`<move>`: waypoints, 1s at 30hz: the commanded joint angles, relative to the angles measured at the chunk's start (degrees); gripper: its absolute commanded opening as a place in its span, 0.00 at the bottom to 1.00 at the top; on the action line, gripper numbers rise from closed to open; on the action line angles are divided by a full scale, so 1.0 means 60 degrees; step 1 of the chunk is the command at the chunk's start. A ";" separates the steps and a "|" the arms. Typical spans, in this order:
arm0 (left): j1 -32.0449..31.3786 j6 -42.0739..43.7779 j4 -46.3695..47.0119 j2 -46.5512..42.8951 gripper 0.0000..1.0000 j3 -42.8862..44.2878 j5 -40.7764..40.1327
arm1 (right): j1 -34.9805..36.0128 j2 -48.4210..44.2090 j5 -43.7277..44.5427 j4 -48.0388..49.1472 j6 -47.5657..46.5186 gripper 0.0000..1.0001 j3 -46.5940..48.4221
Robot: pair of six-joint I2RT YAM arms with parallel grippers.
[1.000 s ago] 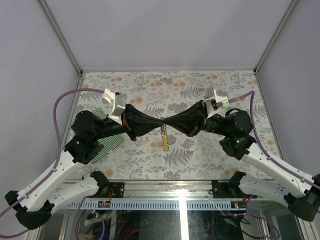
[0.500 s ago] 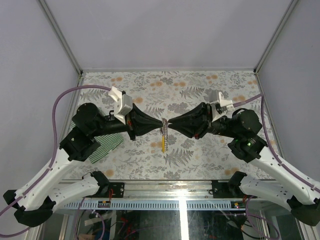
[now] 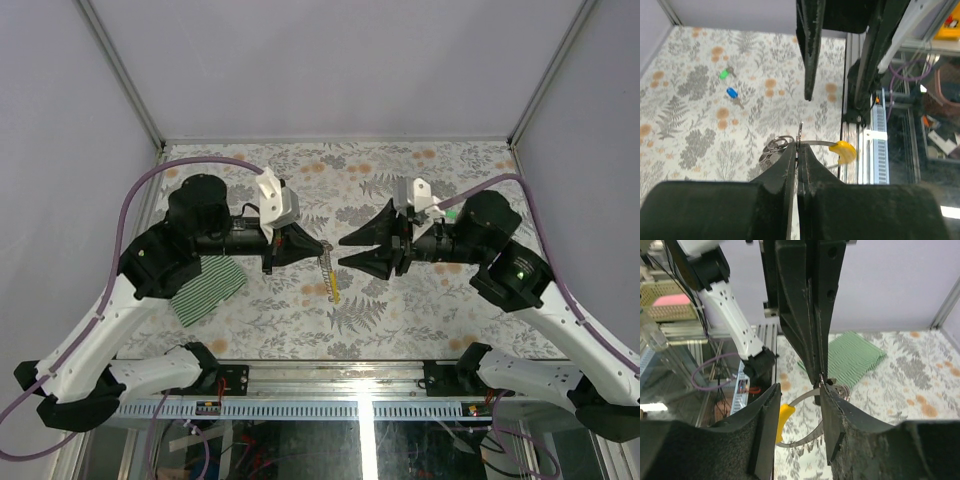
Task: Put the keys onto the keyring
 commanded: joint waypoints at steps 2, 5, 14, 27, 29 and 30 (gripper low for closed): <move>0.0005 0.1316 -0.1732 0.0349 0.00 0.0772 -0.0042 | -0.0007 0.0454 -0.0151 -0.1748 -0.1115 0.44 0.0778; -0.0034 0.1365 -0.1821 0.0417 0.00 0.0840 -0.0221 | -0.0007 0.0778 -0.0135 -0.2139 -0.1388 0.42 0.1087; -0.0197 0.1542 -0.2166 0.0676 0.00 0.1081 -0.0480 | -0.0015 0.1459 -0.0205 -0.2435 -0.1789 0.42 0.1408; -0.0454 0.1554 -0.2266 0.0788 0.00 0.1096 -0.0542 | -0.0007 0.2056 -0.0485 -0.2525 -0.2051 0.31 0.1665; -0.0456 0.1569 -0.2287 0.0813 0.00 0.1130 -0.0560 | -0.0014 0.2069 -0.0486 -0.2506 -0.2035 0.28 0.1640; -0.0470 0.1575 -0.2285 0.0802 0.00 0.1139 -0.0541 | -0.0010 0.2071 -0.0486 -0.2505 -0.2045 0.28 0.1633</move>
